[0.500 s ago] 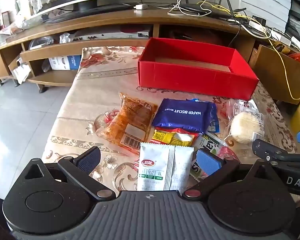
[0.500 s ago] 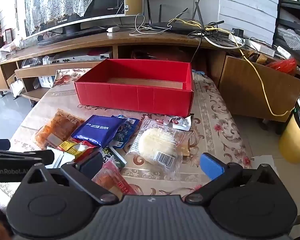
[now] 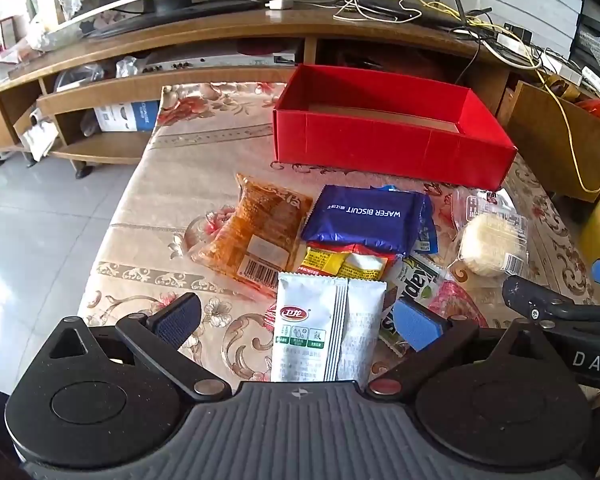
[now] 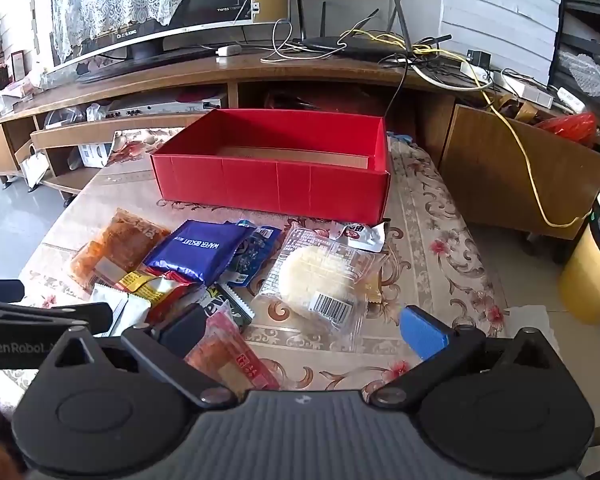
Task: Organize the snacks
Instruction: 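Move both tools toward the snack pile in front of the red box, then grasp the white-green sachet with left tool while right tool grasps the pink cake pack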
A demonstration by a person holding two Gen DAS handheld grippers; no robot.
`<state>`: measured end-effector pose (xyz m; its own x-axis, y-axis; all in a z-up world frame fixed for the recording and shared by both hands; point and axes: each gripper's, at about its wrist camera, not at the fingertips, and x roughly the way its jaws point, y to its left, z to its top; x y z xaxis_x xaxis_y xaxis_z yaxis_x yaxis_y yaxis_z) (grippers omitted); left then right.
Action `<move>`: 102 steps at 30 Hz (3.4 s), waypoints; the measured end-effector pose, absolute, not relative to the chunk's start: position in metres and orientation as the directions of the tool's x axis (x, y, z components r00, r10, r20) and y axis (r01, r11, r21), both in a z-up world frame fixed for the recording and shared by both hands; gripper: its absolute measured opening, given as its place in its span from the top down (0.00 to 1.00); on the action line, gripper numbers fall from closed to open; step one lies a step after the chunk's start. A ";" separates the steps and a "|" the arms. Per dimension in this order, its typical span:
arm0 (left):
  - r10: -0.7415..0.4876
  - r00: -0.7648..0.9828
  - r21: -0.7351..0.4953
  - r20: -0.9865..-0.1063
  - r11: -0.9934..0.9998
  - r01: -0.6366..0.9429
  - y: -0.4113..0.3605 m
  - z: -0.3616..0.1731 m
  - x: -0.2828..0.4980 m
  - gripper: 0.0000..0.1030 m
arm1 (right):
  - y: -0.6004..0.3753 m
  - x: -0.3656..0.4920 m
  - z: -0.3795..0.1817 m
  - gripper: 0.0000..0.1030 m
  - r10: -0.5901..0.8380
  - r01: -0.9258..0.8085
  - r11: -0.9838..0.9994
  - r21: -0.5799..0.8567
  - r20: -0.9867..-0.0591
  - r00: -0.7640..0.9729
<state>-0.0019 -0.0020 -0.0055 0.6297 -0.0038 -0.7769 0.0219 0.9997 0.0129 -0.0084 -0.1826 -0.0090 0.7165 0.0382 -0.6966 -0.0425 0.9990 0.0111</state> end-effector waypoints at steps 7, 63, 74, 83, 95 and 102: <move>-0.004 0.624 0.012 -0.781 1.000 0.021 -0.002 -0.007 -0.002 0.00 | -0.183 -0.008 -0.008 0.00 0.035 -0.042 0.999 0.008 -0.704 0.709; -0.009 0.551 0.001 -0.834 1.000 0.017 0.005 -0.023 0.001 0.02 | -0.176 -0.004 -0.022 0.00 0.054 -0.075 0.997 0.007 -0.762 0.645; -0.005 0.519 0.019 -0.855 0.999 0.040 0.001 -0.034 0.003 0.00 | -0.183 0.004 -0.026 0.01 0.074 -0.078 0.996 0.033 -0.780 0.621; 0.030 0.473 0.069 -0.880 0.996 0.065 -0.003 -0.056 0.009 0.01 | -0.185 0.005 -0.029 0.01 0.100 -0.131 0.991 0.024 -0.791 0.604; 0.004 0.460 0.033 -0.888 0.998 0.055 0.007 -0.057 0.012 0.24 | -0.164 0.015 -0.040 0.01 0.176 -0.325 0.946 -0.011 -0.824 0.539; 0.002 0.468 0.035 -0.884 0.997 0.061 0.010 -0.057 0.012 0.28 | -0.141 0.024 -0.053 0.07 0.220 -0.482 0.875 -0.039 -0.855 0.469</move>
<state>0.0123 0.0096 -0.0566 0.4679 0.0024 -0.8838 0.0613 0.9975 0.0352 0.0241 -0.1408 -0.0530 0.4687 0.2203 -0.8554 -0.4822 0.8752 -0.0388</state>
